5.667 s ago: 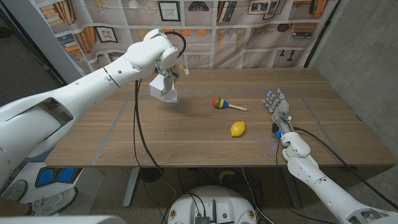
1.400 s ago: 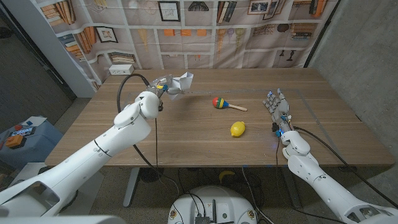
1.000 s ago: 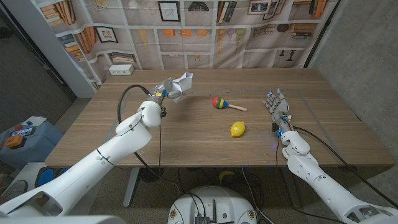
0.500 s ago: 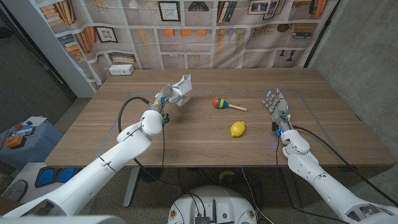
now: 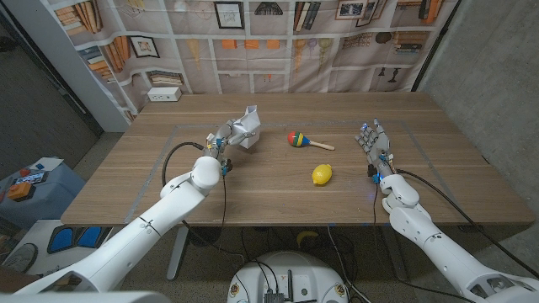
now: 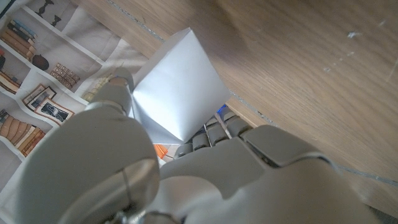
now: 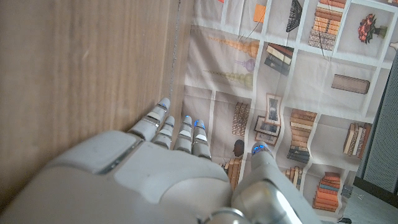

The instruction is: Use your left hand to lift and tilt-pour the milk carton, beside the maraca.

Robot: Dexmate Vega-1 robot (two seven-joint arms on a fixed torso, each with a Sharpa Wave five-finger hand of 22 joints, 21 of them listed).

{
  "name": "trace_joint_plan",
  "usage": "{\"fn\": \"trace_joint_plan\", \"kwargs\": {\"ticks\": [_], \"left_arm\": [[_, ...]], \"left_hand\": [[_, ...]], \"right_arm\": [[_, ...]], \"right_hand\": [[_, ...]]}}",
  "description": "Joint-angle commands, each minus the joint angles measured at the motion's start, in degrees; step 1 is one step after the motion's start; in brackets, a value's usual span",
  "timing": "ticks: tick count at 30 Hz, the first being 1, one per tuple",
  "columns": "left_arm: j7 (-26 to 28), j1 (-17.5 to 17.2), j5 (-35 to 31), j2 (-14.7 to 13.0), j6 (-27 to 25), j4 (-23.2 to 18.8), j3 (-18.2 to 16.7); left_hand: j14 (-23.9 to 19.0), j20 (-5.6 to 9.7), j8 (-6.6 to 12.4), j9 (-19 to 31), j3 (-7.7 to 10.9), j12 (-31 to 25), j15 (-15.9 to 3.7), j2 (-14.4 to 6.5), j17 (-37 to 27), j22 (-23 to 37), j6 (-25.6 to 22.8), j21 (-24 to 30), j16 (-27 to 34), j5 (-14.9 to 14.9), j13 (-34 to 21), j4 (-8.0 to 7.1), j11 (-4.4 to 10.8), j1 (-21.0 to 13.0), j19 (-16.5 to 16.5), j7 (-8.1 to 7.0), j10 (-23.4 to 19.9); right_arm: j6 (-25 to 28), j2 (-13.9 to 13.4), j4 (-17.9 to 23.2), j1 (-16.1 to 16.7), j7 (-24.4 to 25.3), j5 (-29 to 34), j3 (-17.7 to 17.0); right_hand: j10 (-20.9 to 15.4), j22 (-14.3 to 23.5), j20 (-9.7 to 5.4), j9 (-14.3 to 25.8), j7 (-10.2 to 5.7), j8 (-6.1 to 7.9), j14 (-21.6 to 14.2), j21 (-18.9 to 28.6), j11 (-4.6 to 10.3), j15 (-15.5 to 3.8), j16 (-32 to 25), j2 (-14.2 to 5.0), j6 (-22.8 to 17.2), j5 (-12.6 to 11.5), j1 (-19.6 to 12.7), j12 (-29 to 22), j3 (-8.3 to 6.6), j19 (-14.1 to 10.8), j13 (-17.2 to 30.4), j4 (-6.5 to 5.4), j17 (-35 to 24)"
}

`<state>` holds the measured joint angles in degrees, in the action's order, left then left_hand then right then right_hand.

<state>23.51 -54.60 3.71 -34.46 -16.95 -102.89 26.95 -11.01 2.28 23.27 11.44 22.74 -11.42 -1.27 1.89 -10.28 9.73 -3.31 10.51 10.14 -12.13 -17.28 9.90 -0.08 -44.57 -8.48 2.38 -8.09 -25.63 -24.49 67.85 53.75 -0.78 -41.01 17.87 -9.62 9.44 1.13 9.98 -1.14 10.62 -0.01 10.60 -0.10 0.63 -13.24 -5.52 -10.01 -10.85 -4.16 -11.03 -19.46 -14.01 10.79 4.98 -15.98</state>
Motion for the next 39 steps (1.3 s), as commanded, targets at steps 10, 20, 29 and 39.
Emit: {"fn": "trace_joint_plan", "kwargs": {"ticks": [10,20,29,39], "left_arm": [[-0.74,1.09,6.93,0.69,5.87,5.54,1.09],[0.43,-0.34,8.61,0.43,5.44,4.75,0.88],[0.95,-2.46,10.11,-1.13,4.45,1.96,-0.05],[-1.71,-3.43,11.03,-4.81,3.45,-1.37,-0.57]], "left_hand": [[2.11,1.44,-0.99,0.01,-0.58,0.47,0.88,1.19,-0.04,0.14,1.92,-0.03,-0.07,0.12,0.34,-0.08,-0.39,-0.46,0.98,0.06,2.00],[2.71,1.28,-1.24,-0.01,-0.71,0.50,1.15,1.37,-0.03,0.13,2.44,-0.07,-0.04,0.16,0.53,-0.13,-0.74,-0.56,1.42,0.13,2.62],[8.19,1.25,-3.01,-0.29,-1.31,0.98,2.85,1.78,0.12,0.06,5.20,-0.26,-0.61,0.49,1.58,-0.57,-1.70,0.05,3.94,-0.07,6.68],[15.30,1.08,-7.42,-0.94,-1.97,1.13,4.33,2.47,0.42,-0.08,10.04,-0.55,-0.57,0.90,4.11,-0.91,-3.21,1.98,8.03,1.38,12.57]], "right_arm": [[0.11,0.51,-0.41,-0.29,0.66,0.21,0.17],[0.26,0.56,-0.73,-0.51,0.63,0.09,0.12],[-0.03,0.83,-1.69,-1.19,0.41,0.07,0.05],[-0.21,1.30,-2.81,-1.97,-0.03,0.03,0.21]], "right_hand": [[-0.44,0.20,0.24,0.22,-0.05,0.26,-0.26,0.28,-0.01,0.27,-0.20,-1.66,-0.78,-0.42,0.43,-0.27,-0.43,-0.45,0.19,-0.13,-0.07],[-0.46,0.20,0.21,0.22,-0.02,0.24,-0.29,0.27,-0.10,0.18,-0.22,-1.67,-0.77,-0.43,0.42,-0.27,-0.46,-0.47,0.20,-0.14,-0.06],[-0.45,0.20,0.24,0.22,-0.02,0.25,-0.35,0.27,-0.05,0.15,-0.26,-1.77,-0.84,-0.44,0.40,-0.26,-0.52,-0.49,0.20,-0.17,-0.05],[-0.53,0.20,0.27,0.22,-0.10,0.26,-0.37,0.26,-0.08,0.21,-0.28,-1.80,-0.90,-0.44,0.43,-0.29,-0.53,-0.52,0.21,-0.22,-0.06]]}}
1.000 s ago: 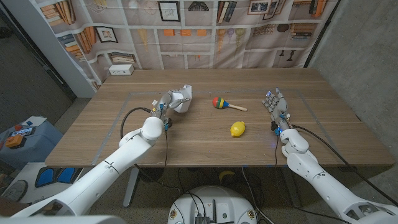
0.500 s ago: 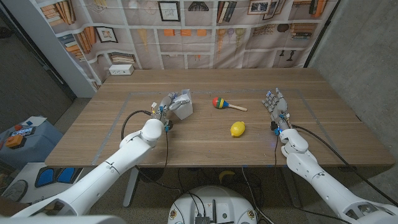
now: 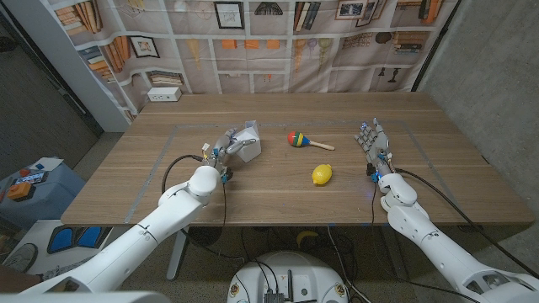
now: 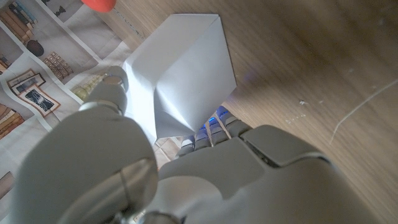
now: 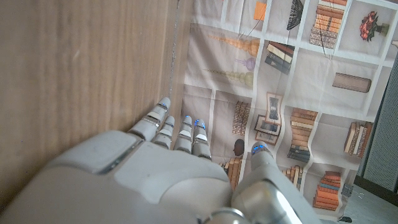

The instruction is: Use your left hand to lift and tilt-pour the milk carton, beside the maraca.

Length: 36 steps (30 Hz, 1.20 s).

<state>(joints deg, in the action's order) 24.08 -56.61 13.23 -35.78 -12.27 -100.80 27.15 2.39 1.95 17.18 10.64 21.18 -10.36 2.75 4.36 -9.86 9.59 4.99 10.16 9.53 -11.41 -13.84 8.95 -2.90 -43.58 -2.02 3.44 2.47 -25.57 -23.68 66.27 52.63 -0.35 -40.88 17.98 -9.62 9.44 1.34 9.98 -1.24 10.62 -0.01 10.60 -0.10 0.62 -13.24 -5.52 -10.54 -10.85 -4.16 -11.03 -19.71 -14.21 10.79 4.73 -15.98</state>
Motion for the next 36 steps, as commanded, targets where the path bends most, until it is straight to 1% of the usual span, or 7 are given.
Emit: {"fn": "trace_joint_plan", "kwargs": {"ticks": [1,6,8,12,18,21,36], "left_arm": [[-2.80,-1.49,1.82,-3.85,-1.01,-3.59,-0.94],[-5.83,-1.83,3.62,-5.84,0.14,-3.93,-1.82],[-7.11,-1.86,4.09,-6.88,0.54,-4.14,-2.15],[-8.81,-2.05,4.93,-8.63,1.30,-4.69,-3.05],[-10.73,-2.06,6.12,-9.72,4.19,-4.28,-4.28],[-12.07,-1.78,6.37,-10.05,6.18,-3.66,-4.46],[-12.97,-2.31,7.55,-9.35,14.01,-0.12,-6.83]], "left_hand": [[2.62,1.59,-1.73,-0.20,-0.61,0.14,0.16,0.41,0.02,0.05,2.03,-0.19,0.03,0.32,0.99,0.08,-0.23,1.27,2.07,0.37,2.79],[6.01,1.93,-3.92,-0.41,-1.23,0.47,0.50,1.63,0.04,0.01,4.45,-0.42,-0.01,0.90,2.37,0.17,-1.00,2.21,5.74,0.86,6.95],[7.46,2.29,-4.78,-0.45,-1.68,0.35,0.49,2.38,0.04,0.00,5.70,-0.59,0.05,1.24,2.79,0.15,-0.90,2.82,7.80,0.70,8.27],[9.28,2.45,-5.62,-0.46,-1.86,0.46,0.29,2.57,0.04,0.00,7.26,-0.56,0.04,1.37,3.15,0.10,-0.94,3.18,9.84,0.15,10.36],[10.13,2.84,-5.80,-0.47,-2.12,0.43,0.21,2.49,0.04,0.00,7.35,-0.57,0.09,1.46,3.30,-0.31,-0.45,4.13,11.09,0.03,11.32],[10.16,2.91,-5.65,-0.47,-2.28,0.24,0.14,2.46,0.05,0.01,6.73,-0.34,0.26,1.48,3.38,-0.52,0.28,4.72,11.13,-0.25,11.34],[8.74,3.38,-5.24,-0.51,-2.51,-0.58,-0.10,1.10,0.08,0.01,4.31,0.46,0.95,1.40,3.57,-1.56,0.33,7.00,9.91,-0.27,9.75]], "right_arm": [[-0.31,0.52,-1.33,-0.93,-0.51,-0.08,0.13],[-0.38,0.71,-1.45,-1.03,-0.35,0.04,0.21],[-0.40,0.70,-1.29,-0.91,-0.20,0.10,0.22],[-0.30,0.53,-0.64,-0.50,0.29,0.29,0.22],[-0.35,0.22,0.56,0.08,1.20,0.77,0.19],[-0.18,-0.14,1.43,0.36,1.74,1.21,0.25],[1.05,-1.76,7.06,1.47,5.78,4.71,1.01]], "right_hand": [[-0.53,0.20,0.04,0.23,0.03,0.27,-0.36,0.27,-0.06,0.20,-0.28,-1.79,-0.39,-0.44,0.44,-0.29,-0.28,-0.33,0.21,0.03,-0.06],[-0.52,0.20,0.08,0.23,-0.01,0.25,-0.41,0.26,-0.02,0.18,-0.31,-1.81,-0.37,-0.44,0.45,-0.28,-0.29,-0.30,0.21,0.00,-0.06],[-0.51,0.20,0.06,0.23,-0.02,0.24,-0.38,0.26,-0.03,0.20,-0.30,-1.81,-0.36,-0.45,0.45,-0.27,-0.29,-0.31,0.21,0.00,-0.06],[-0.51,0.20,0.03,0.23,-0.01,0.24,-0.36,0.25,-0.04,0.22,-0.29,-1.80,-0.37,-0.45,0.45,-0.27,-0.30,-0.30,0.21,0.00,-0.06],[-0.53,0.20,0.09,0.23,-0.09,0.23,-0.39,0.24,-0.01,0.27,-0.31,-1.75,-0.34,-0.44,0.45,-0.28,-0.30,-0.28,0.21,0.01,-0.05],[-0.51,0.20,0.06,0.23,-0.01,0.19,-0.35,0.21,-0.08,0.29,-0.29,-1.68,-0.26,-0.44,0.46,-0.27,-0.28,-0.23,0.21,0.02,-0.04],[-0.39,0.18,-1.32,0.21,0.13,0.07,-0.10,0.07,-0.13,-0.73,-0.15,-1.36,0.02,-0.42,0.49,-0.20,-0.19,0.14,0.19,0.10,0.05]]}}
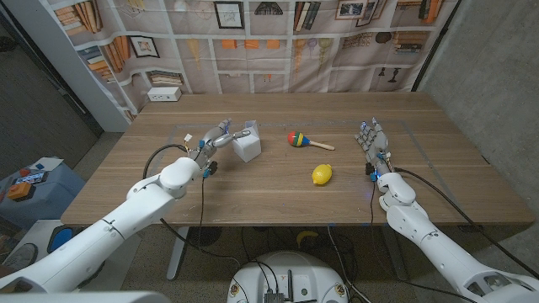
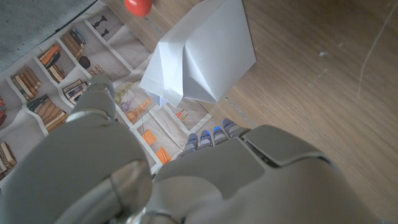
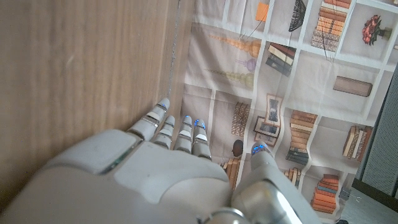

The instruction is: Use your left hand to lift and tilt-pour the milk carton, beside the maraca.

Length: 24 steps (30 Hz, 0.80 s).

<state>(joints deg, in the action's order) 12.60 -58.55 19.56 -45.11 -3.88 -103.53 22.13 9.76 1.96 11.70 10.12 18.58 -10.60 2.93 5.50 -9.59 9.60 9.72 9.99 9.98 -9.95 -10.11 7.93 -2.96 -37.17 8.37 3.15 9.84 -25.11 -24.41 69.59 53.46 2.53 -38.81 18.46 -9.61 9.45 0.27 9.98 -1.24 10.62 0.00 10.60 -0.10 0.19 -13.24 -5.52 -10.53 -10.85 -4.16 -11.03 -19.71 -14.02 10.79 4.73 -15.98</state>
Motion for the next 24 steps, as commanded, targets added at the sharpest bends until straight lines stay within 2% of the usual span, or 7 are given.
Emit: {"fn": "trace_joint_plan", "kwargs": {"ticks": [1,4,13,20,24], "left_arm": [[-1.63,-0.28,1.33,0.10,6.07,2.99,-1.90],[-1.81,-0.01,1.44,0.67,7.50,4.21,-2.02],[-3.03,0.35,2.72,2.26,11.96,8.07,-2.61],[-3.67,0.66,3.45,4.24,15.88,11.58,-2.54],[-3.18,0.67,3.75,5.28,16.97,12.61,-2.62]], "left_hand": [[1.35,3.34,0.21,0.02,0.09,-0.35,-0.28,-0.08,-0.19,-0.01,-0.42,0.62,0.50,-0.06,-0.15,-0.56,0.38,0.64,-0.49,0.04,2.36],[1.25,3.26,0.21,0.01,0.07,-0.41,-0.22,-0.28,-0.18,-0.01,-0.64,0.66,0.51,-0.07,-0.13,-0.68,0.34,0.94,-0.59,0.08,2.17],[0.31,3.15,0.34,0.00,-0.06,-0.73,-0.35,-1.13,-0.16,0.00,-1.94,0.81,0.69,-0.05,-0.07,-1.19,0.70,2.26,-1.15,-0.32,1.04],[0.19,3.07,0.27,-0.01,-0.19,-0.73,-0.40,-1.68,-0.17,0.01,-2.33,0.74,0.63,-0.03,-0.04,-1.59,0.57,3.21,-1.07,-0.36,0.79],[0.04,3.36,0.13,-0.01,-0.52,-0.67,-0.61,-2.99,-0.25,0.06,-2.88,0.75,0.60,-0.14,-0.01,-2.72,1.10,5.39,-1.15,-0.66,0.49]], "right_arm": [[0.77,-1.21,4.18,0.68,3.28,3.04,0.63],[1.45,-1.74,5.85,0.97,4.70,4.13,0.75],[4.23,-3.24,10.42,1.99,8.44,6.66,1.00],[5.75,-4.03,11.47,1.87,7.75,6.52,1.29],[6.28,-4.34,11.98,1.69,7.53,6.59,1.40]], "right_hand": [[-0.41,0.17,-0.42,0.21,0.20,0.05,-0.13,0.03,-0.16,-0.26,-0.15,-1.35,0.07,-0.42,0.46,-0.20,-0.20,0.05,0.18,0.12,0.06],[-0.43,0.16,-0.63,0.20,0.15,0.04,-0.36,-0.02,-0.22,-1.01,-0.20,-1.33,0.14,-0.44,0.35,-0.20,-0.24,0.21,0.16,0.22,0.15],[-0.82,0.13,-1.66,0.17,0.16,-0.26,-1.59,-0.52,-0.11,-0.84,-0.33,-1.18,1.14,-0.51,0.02,-0.28,-0.51,2.07,0.07,0.54,0.63],[-0.54,0.11,-2.54,0.14,0.56,-0.45,-1.38,-0.66,-0.11,-1.01,-0.10,-1.16,2.22,-0.46,0.72,-0.09,-0.41,3.41,-0.01,0.07,0.75],[-0.22,0.10,-2.93,0.12,1.06,-0.48,-0.68,-0.67,-0.11,-1.49,0.20,-1.15,2.68,-0.44,1.23,0.05,-0.27,4.04,-0.05,-0.28,0.76]]}}
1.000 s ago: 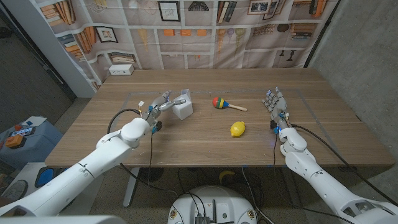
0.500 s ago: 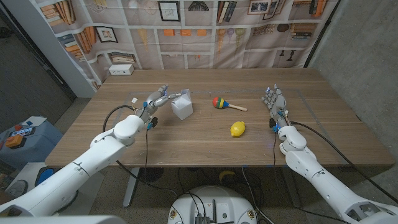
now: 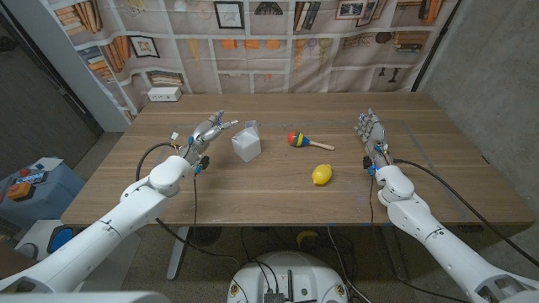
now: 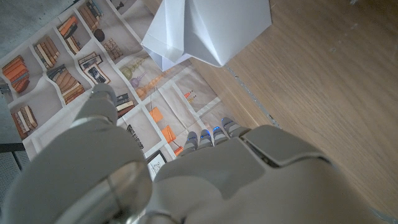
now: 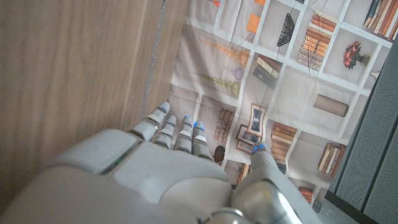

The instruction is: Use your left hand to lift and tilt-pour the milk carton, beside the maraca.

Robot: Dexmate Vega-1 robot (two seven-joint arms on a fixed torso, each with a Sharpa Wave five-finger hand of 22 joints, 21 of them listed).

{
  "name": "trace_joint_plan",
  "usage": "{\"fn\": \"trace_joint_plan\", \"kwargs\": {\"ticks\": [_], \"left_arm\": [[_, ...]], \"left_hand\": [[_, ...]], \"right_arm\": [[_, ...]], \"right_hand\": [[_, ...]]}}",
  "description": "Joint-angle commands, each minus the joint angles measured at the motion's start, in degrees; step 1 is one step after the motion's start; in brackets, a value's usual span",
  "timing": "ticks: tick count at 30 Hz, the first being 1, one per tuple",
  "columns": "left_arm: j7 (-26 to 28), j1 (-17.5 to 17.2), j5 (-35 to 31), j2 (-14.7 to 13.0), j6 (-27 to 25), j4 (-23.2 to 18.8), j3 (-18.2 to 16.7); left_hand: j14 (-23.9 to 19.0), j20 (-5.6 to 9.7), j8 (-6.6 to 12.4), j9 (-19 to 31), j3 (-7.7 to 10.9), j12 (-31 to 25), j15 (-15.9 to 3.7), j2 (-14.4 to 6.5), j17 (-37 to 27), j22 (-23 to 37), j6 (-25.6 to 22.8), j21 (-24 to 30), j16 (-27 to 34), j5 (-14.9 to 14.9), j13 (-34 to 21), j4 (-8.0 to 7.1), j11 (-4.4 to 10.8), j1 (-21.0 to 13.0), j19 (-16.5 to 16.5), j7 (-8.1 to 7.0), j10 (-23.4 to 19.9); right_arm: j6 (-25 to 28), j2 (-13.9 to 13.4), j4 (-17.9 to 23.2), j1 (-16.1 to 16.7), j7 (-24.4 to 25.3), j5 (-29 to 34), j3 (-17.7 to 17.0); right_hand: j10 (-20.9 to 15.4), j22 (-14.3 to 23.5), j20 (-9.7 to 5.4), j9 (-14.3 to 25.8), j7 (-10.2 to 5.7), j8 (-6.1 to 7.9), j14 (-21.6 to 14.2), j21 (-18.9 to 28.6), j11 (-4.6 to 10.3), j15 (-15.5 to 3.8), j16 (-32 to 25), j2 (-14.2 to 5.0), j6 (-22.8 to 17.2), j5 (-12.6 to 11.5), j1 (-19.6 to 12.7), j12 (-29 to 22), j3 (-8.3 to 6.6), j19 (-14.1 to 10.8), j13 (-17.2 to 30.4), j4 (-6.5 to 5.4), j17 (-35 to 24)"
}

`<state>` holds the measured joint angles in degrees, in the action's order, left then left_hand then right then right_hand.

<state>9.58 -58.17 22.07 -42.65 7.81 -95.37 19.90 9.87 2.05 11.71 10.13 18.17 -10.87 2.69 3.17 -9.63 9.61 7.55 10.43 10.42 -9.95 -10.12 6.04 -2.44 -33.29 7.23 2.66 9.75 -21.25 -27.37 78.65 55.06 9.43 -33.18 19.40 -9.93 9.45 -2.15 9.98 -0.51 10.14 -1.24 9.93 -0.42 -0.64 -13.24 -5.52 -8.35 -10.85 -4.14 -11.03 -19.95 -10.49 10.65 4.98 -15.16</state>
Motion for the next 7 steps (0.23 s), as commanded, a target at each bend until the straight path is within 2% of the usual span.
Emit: {"fn": "trace_joint_plan", "kwargs": {"ticks": [1,2,7], "left_arm": [[0.13,0.29,1.42,3.29,5.70,4.79,-0.48],[0.28,0.34,1.69,3.92,6.48,5.36,-0.55],[0.26,1.13,1.91,5.67,8.41,7.63,-0.20]], "left_hand": [[-0.16,3.19,0.01,-0.02,-0.28,-0.34,-0.45,-1.61,-0.28,0.08,-0.88,0.39,0.18,-0.25,0.01,-1.61,0.59,2.90,-0.21,-0.29,0.52],[-0.29,3.29,-0.10,-0.03,-0.50,-0.34,-0.42,-2.73,-0.32,0.09,-1.18,0.33,0.20,-0.39,0.03,-2.51,0.68,4.57,-0.07,-0.31,0.26],[-0.89,3.62,-0.10,-0.06,-0.68,-0.44,-1.08,-4.78,-0.31,0.10,-2.20,0.51,0.32,-0.69,0.06,-3.78,1.11,6.89,-0.64,-0.55,-0.52]], "right_arm": [[2.60,-1.54,3.08,0.06,0.49,0.95,0.48],[2.78,-1.70,3.24,0.03,0.37,0.96,0.51],[3.38,-1.99,3.56,-0.11,-0.10,0.67,0.56]], "right_hand": [[0.13,0.10,-0.56,0.11,0.51,0.00,0.62,0.01,0.19,-0.68,0.23,-1.12,0.53,-0.44,1.28,0.07,-0.01,0.58,0.08,-0.57,-0.07],[0.21,0.10,-0.60,0.11,0.49,0.02,0.69,0.02,0.21,-0.72,0.26,-1.12,0.53,-0.45,1.32,0.10,0.00,0.62,0.07,-0.60,-0.06],[0.24,0.09,-0.81,0.09,0.95,-0.04,0.88,0.14,0.24,-0.81,0.42,-1.14,0.98,-0.49,1.44,0.11,-0.05,0.71,0.04,-0.72,0.04]]}}
